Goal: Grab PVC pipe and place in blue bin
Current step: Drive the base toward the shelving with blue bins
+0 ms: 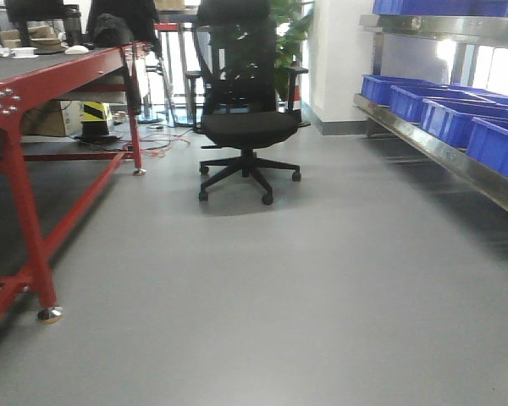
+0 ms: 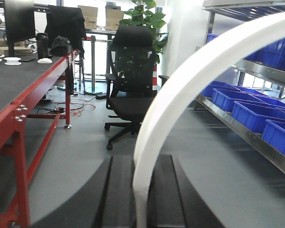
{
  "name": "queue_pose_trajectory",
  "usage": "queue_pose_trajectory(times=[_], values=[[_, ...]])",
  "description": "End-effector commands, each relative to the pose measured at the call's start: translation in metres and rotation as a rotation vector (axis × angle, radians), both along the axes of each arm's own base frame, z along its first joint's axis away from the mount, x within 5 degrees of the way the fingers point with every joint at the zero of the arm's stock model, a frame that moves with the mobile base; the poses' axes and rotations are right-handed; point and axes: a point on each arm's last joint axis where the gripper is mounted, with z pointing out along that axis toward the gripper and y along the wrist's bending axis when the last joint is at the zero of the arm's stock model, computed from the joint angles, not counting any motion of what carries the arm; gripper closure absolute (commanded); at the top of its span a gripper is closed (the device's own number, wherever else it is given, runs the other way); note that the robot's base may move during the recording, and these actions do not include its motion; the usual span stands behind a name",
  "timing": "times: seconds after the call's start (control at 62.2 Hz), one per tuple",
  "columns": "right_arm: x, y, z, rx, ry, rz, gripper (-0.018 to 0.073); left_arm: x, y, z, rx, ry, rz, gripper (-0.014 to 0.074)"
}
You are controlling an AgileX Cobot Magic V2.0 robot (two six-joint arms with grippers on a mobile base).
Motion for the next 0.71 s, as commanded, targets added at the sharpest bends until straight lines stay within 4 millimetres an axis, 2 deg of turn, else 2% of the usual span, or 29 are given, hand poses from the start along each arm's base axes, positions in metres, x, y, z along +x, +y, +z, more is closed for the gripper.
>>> queue_pose_trajectory(times=[0.0, 0.692], values=[[-0.0009, -0.0002, 0.0020, -0.005, -0.026, -0.002, 0.0721, -0.0019, 0.0009, 0.0035, -0.012, -0.033, 0.006, 0.0707], [-0.0009, -0.0002, 0.0020, -0.005, -0.026, -0.002, 0.0721, -0.0019, 0.0009, 0.0035, -0.012, -0.033, 0.006, 0.0707]])
